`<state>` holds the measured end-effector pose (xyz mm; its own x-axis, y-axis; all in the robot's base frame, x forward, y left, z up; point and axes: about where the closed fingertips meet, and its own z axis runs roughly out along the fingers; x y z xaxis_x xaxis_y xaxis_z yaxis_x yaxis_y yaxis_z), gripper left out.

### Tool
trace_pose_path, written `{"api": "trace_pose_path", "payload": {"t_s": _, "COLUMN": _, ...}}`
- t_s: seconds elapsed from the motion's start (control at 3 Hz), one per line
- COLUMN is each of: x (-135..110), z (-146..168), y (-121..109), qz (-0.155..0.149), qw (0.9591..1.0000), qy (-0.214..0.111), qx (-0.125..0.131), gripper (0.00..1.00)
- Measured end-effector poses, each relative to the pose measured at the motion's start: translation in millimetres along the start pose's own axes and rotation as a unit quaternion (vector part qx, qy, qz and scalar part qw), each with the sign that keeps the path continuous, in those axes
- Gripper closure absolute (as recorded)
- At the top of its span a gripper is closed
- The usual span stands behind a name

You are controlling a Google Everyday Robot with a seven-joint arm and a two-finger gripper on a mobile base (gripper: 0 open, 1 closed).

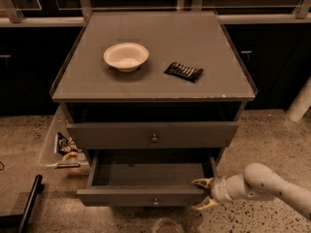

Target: Open middle drawer

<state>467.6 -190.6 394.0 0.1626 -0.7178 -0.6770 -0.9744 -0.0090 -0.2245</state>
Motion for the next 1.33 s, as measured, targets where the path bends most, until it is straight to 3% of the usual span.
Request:
{"api": "trace_pose_path", "payload": {"t_s": 0.33, "x": 3.3, "z": -4.8, "y": 13.8, "qz": 0.004, "qw": 1.0, "qy": -0.005, "qx": -0.004, "gripper": 0.19}}
{"api": "trace_pose_path", "payload": {"t_s": 0.67, "x": 7.9, "z": -18.7, "y": 38.0, "qz": 0.009, "qw": 0.9999, "qy": -0.008, "qx": -0.003, "gripper": 0.42}}
{"api": "trace_pose_path", "payload": {"t_s": 1.0, "x": 7.0, "z": -21.8, "y": 40.3, "qz": 0.009, "qw": 0.9999, "qy": -0.008, "qx": -0.002, "gripper": 0.65}}
{"api": "trace_pose_path", "payload": {"t_s": 1.33, "x": 7.0, "z": -21.8, "y": 40.3, "qz": 0.009, "qw": 0.9999, "qy": -0.008, "qx": -0.002, "gripper": 0.63}}
